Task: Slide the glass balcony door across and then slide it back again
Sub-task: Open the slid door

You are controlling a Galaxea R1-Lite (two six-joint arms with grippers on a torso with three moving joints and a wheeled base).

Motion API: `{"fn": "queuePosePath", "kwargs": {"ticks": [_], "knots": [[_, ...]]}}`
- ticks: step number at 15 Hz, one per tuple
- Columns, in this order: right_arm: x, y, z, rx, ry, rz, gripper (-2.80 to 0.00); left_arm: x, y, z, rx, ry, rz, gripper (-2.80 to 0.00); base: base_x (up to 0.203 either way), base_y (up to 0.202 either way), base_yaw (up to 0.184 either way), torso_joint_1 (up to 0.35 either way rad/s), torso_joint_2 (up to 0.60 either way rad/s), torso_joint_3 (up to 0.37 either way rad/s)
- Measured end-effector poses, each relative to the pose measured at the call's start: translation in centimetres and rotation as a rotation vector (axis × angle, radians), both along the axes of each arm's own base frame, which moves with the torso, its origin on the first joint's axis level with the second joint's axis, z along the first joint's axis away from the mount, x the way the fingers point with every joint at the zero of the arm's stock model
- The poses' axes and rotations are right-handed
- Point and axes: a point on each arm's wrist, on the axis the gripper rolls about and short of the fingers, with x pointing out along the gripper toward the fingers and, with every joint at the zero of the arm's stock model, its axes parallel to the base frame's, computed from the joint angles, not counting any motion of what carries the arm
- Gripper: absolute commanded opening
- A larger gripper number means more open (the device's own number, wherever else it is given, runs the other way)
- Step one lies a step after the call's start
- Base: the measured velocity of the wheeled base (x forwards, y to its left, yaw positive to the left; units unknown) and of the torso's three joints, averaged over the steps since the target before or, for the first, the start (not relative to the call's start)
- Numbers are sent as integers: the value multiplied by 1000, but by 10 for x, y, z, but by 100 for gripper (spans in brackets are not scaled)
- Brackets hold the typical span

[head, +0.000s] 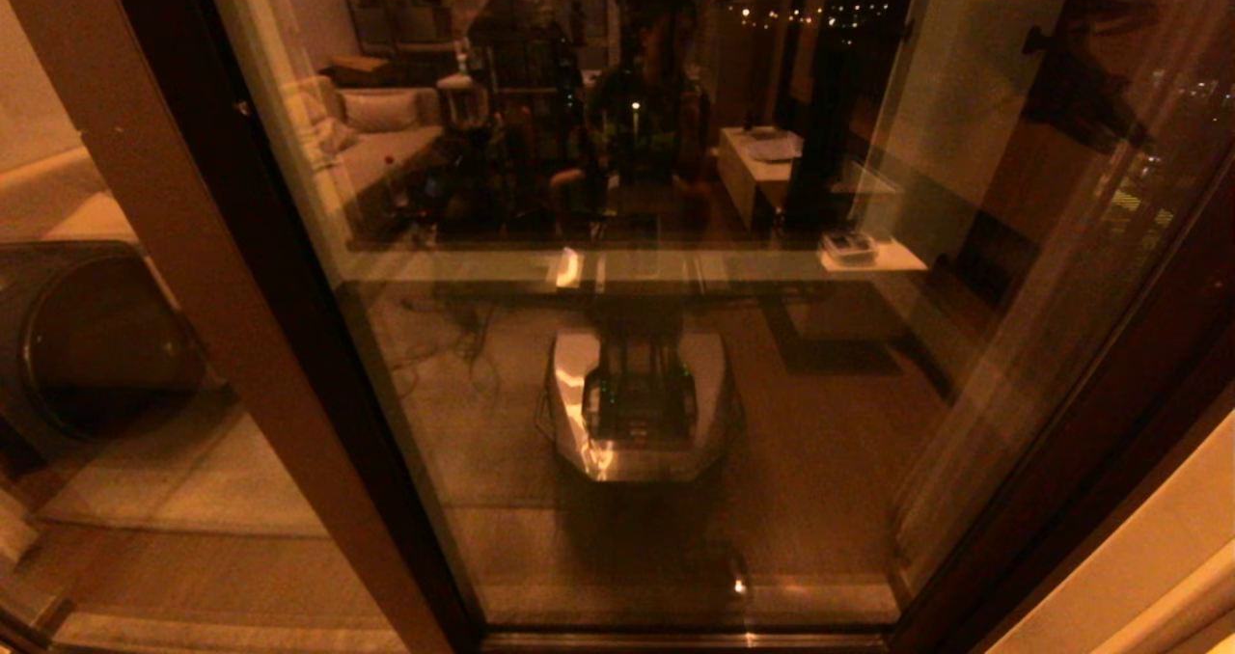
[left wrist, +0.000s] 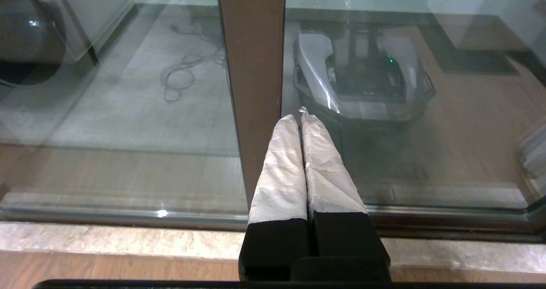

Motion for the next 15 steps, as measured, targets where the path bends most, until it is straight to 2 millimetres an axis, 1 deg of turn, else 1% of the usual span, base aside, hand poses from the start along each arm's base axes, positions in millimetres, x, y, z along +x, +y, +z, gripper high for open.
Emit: {"fn": "queuePosePath", "kwargs": {"ticks": [2, 5, 7, 15], "knots": [[6, -11, 0, -1, -14, 0, 0, 0, 0, 0, 0, 0, 0, -280, 0, 0, 0, 0, 0, 0], [17, -23, 6, 1, -44, 41, 0, 0, 0, 0, 0, 0, 0, -280, 0, 0, 0, 0, 0, 0], [21, -25, 5, 15, -44, 88, 0, 0, 0, 0, 0, 0, -1, -280, 0, 0, 0, 0, 0, 0], [35, -37, 2, 24, -42, 101, 0, 0, 0, 0, 0, 0, 0, -280, 0, 0, 0, 0, 0, 0]]}}
